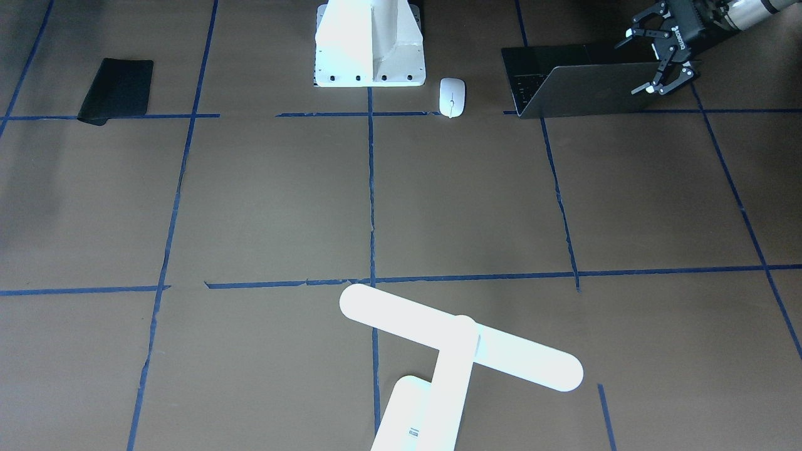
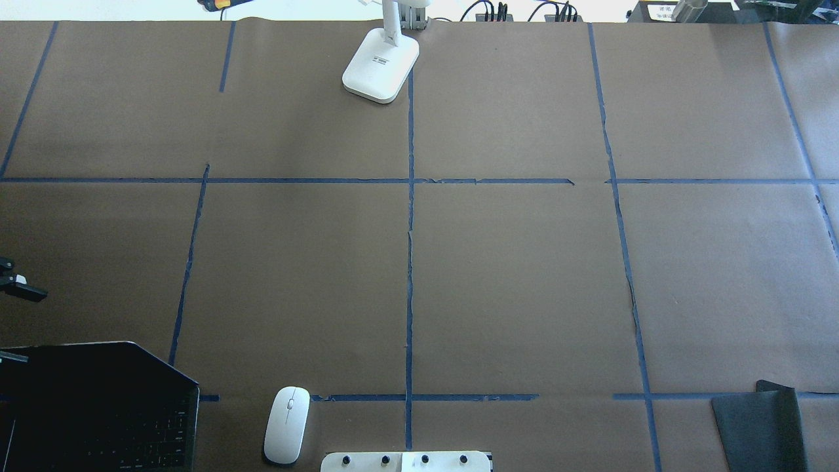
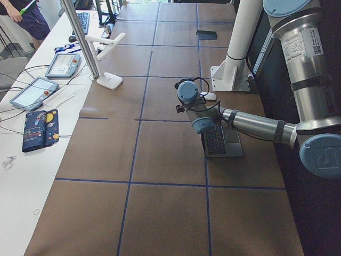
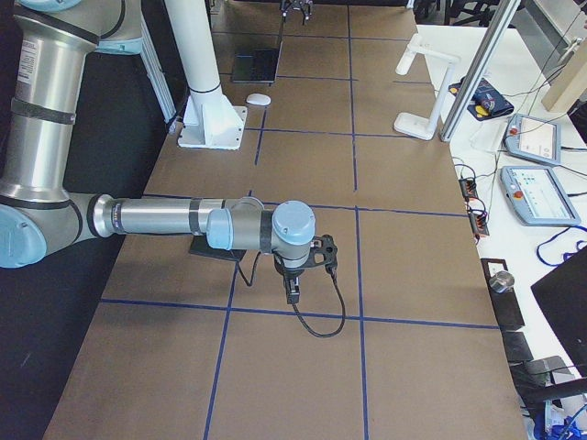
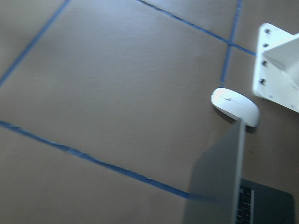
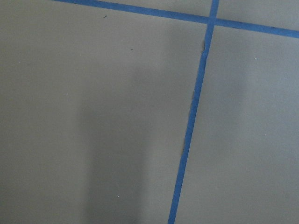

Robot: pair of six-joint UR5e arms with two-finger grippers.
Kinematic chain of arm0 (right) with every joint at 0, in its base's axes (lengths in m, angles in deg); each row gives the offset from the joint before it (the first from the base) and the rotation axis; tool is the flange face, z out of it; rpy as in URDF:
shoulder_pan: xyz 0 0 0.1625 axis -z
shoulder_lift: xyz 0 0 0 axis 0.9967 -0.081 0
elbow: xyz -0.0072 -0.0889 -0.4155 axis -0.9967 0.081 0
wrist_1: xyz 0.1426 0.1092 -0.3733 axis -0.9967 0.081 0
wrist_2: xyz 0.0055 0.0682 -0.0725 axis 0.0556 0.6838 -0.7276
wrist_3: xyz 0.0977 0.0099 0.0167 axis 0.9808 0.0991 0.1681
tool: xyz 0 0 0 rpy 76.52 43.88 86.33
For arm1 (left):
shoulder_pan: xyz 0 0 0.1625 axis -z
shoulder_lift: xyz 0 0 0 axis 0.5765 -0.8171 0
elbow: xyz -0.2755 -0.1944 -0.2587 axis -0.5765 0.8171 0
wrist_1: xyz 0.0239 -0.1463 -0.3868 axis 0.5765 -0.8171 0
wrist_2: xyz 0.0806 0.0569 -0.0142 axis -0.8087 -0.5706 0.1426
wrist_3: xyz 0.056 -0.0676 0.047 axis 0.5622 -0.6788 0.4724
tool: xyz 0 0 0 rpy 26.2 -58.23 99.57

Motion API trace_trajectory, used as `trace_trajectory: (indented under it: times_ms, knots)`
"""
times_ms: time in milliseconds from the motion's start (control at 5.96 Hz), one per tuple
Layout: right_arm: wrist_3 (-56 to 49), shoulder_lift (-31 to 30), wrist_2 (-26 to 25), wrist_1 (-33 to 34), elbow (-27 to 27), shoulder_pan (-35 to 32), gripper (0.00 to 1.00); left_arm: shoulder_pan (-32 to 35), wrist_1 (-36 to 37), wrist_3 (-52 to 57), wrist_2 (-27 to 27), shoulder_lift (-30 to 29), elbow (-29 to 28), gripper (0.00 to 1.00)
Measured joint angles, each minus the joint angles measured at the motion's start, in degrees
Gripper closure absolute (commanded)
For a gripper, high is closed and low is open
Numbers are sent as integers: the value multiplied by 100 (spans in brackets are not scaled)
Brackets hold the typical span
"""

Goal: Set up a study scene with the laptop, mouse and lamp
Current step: 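Reach the left gripper to the grey laptop near the robot and grasp it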

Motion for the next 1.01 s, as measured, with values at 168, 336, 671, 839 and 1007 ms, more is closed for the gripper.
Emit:
trace_trajectory:
  times_ms: [168, 336, 671, 839, 1007]
  knots:
    - [2, -2, 0, -43, 25, 0, 0, -267, -124, 5, -4, 108, -24, 57]
    - [2, -2, 0, -57, 33, -2, 0, -415, -161, 6, 0, 151, -58, 92]
    - [2, -3, 0, -61, 33, -6, 0, -496, -167, 7, 10, 145, -102, 100]
    - [2, -3, 3, -62, 33, -5, 0, -464, -166, 80, 11, 129, -118, 100]
    - [2, -3, 7, -62, 33, -5, 0, -400, -165, 171, 12, 108, -128, 100]
